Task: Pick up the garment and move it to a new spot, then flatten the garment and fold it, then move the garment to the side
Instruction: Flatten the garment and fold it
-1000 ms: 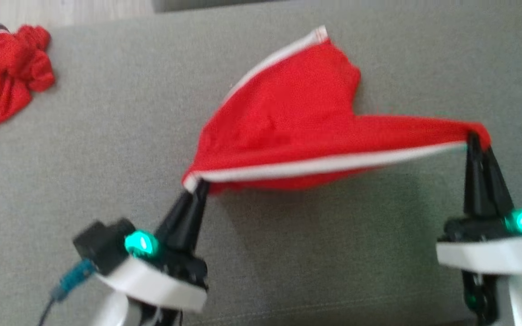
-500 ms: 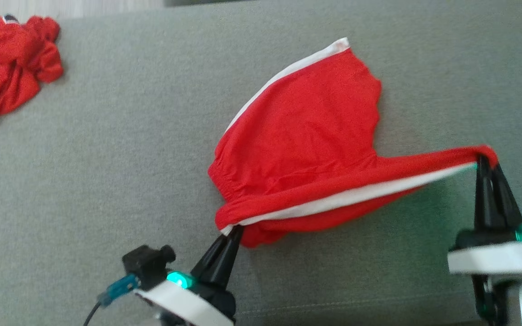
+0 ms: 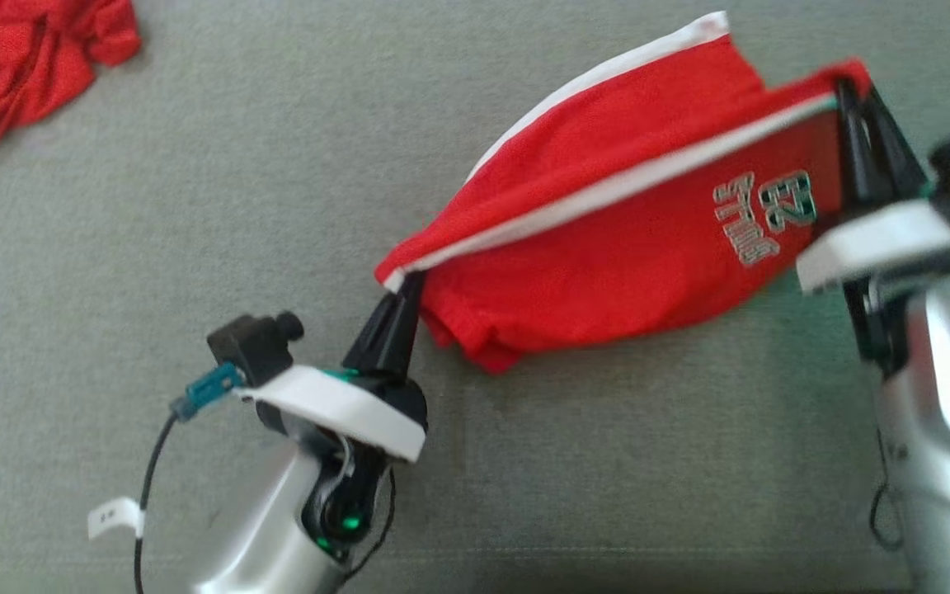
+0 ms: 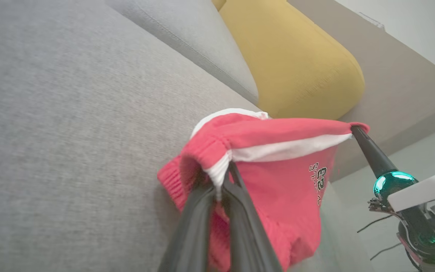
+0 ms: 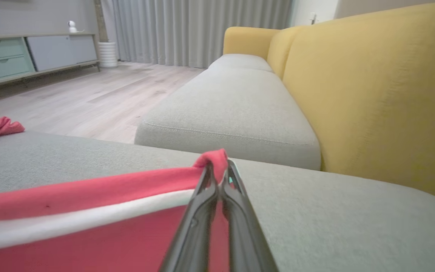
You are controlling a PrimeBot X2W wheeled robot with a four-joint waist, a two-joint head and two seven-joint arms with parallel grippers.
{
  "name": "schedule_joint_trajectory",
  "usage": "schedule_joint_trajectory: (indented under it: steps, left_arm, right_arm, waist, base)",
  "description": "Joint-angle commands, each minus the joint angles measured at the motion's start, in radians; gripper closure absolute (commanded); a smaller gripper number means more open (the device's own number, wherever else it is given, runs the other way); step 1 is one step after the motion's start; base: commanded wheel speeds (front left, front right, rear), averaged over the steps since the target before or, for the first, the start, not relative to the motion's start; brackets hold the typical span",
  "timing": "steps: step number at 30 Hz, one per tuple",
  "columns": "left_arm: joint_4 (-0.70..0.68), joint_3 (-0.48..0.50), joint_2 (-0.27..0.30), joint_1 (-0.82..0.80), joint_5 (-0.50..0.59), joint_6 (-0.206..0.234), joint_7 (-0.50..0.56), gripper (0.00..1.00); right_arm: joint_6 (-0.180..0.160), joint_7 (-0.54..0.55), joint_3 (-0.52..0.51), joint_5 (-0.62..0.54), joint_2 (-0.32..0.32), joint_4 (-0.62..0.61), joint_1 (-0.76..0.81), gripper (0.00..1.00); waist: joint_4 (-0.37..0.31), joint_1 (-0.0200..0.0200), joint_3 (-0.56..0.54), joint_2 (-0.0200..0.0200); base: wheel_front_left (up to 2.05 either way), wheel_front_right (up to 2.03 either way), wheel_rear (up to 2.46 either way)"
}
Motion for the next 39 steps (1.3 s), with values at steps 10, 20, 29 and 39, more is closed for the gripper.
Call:
schedule_joint_trajectory:
  steps: [10,20,29,39]
  left_arm:
    - [0.098,-0.036,-0.007,-0.158,-0.140,-0.003,-0.013,1.00]
    - [0.109,-0.136,-0.007,-0.224,-0.185,0.028,-0.014,1.00]
    - [0.061,-0.144,-0.007,-0.208,-0.053,0.063,-0.014,0.00]
    - [0.020,-0.127,0.061,-0.082,0.037,0.083,-0.014,0.00]
  right_arm:
    - [0.007,0.031,0.182,0.058,-0.083,0.294,-0.297,1.00]
    - [0.007,0.013,0.258,0.077,-0.112,0.531,-0.457,0.74]
    - [0.007,-0.056,0.247,0.077,-0.111,0.710,-0.510,0.00]
    - [0.007,-0.100,0.262,0.105,-0.133,0.818,-0.525,0.00]
  waist:
    - [0.082,-0.0003,0.052,0.0000]
    - [0.117,-0.0003,0.065,0.0000]
    - [0.145,-0.0003,0.042,0.0000]
    - [0.140,-0.0003,-0.014,0.0000]
  base:
    - [0.00,0.00,0.00]
    - [0.00,0.00,0.00]
    - [0.00,0.00,0.00]
    - [0.00,0.00,0.00]
